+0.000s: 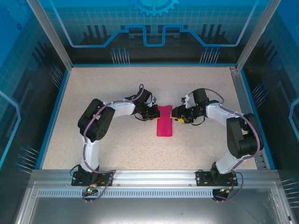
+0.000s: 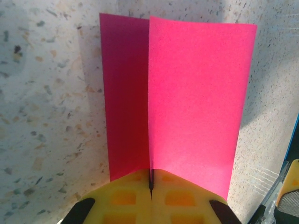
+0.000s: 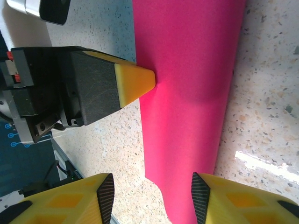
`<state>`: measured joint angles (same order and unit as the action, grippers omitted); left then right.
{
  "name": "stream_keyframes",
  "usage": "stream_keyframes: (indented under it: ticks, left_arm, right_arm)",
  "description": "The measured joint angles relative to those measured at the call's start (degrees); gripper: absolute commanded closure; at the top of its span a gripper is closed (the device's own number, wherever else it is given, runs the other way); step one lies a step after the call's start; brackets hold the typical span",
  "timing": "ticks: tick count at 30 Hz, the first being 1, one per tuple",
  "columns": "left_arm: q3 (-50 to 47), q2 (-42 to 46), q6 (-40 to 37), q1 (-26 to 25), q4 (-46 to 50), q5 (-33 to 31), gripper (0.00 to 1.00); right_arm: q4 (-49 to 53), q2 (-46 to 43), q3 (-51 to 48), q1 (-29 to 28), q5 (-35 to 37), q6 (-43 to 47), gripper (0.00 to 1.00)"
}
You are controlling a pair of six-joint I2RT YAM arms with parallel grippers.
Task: Fold a paper plane with a square sheet of paper (pick it up from the middle)
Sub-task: First fold the square sheet of paper in half at the center of the table.
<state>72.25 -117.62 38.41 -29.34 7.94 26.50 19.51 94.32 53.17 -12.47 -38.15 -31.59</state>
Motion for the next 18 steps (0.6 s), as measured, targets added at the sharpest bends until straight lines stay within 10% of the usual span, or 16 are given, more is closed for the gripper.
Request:
stream_keyframes:
  ticks: [18]
  left_arm:
    - [2.7, -2.1, -2.5, 0.0, 4.6, 0.0, 0.92]
  right_arm:
    - [-0.8, 1.7, 0.7, -2.5, 0.0, -0.9, 0.56]
